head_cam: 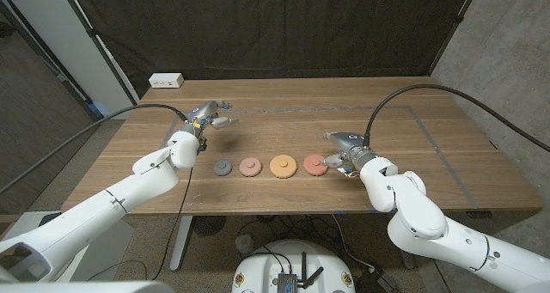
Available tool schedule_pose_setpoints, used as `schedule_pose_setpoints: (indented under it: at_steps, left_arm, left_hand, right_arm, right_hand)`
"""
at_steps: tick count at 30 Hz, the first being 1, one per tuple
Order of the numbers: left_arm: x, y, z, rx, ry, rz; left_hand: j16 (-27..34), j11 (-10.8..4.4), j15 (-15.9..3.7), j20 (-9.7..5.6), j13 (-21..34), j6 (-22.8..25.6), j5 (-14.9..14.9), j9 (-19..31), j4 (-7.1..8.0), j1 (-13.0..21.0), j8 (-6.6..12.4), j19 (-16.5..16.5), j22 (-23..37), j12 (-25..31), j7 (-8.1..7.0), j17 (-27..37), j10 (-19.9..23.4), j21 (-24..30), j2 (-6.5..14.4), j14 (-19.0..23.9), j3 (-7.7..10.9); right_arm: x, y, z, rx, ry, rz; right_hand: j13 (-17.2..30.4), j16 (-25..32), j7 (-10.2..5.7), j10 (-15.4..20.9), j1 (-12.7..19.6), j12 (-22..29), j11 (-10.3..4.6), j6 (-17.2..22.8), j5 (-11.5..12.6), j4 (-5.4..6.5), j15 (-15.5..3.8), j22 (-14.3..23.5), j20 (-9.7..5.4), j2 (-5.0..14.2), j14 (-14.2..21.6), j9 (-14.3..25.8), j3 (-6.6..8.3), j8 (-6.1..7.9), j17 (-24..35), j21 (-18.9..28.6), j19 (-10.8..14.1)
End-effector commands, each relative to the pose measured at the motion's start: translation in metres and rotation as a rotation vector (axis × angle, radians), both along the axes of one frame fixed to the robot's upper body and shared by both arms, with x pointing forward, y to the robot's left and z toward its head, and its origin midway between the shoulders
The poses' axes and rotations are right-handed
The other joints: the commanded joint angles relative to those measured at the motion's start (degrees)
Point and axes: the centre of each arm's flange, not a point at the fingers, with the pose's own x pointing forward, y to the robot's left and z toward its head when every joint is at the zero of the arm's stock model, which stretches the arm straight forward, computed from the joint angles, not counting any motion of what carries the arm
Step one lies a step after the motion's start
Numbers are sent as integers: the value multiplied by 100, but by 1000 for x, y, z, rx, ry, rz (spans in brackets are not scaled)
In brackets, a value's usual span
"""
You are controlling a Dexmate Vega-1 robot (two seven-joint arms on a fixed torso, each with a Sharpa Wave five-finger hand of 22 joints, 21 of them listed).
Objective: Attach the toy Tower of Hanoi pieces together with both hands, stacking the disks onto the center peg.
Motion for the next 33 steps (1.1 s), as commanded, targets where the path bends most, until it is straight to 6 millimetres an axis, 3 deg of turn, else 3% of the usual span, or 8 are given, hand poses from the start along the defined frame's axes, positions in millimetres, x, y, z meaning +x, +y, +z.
schedule_pose_setpoints:
  at_steps: [1, 33]
  left_arm:
    - [1, 2, 0, -3, -1, -6]
    - [5, 8, 0, -4, 1, -11]
  left_hand:
    - [49, 7, -309, -557, 12, 38, 22, 16, 19, -4, -27, -37, 1, -23, -23, 14, 59, 60, 68, -29, -27]
    - [116, 9, -310, -565, 33, 63, 37, 18, 19, -5, -31, -59, -83, -36, -15, -41, 103, 164, 91, -49, -57]
  right_arm:
    - [2, 14, 1, -26, 40, -15]
    - [17, 33, 0, -56, 124, -54]
  right_hand:
    - [-8, -4, 18, -8, -18, 33, 19, -71, -30, 6, -618, 4, -615, 61, -1, 4, -21, -14, 0, 77, -34]
    - [-88, -15, 49, -48, -38, 67, 67, -235, -52, 32, -618, -193, -612, 102, -109, -21, -171, 23, -217, 284, -179]
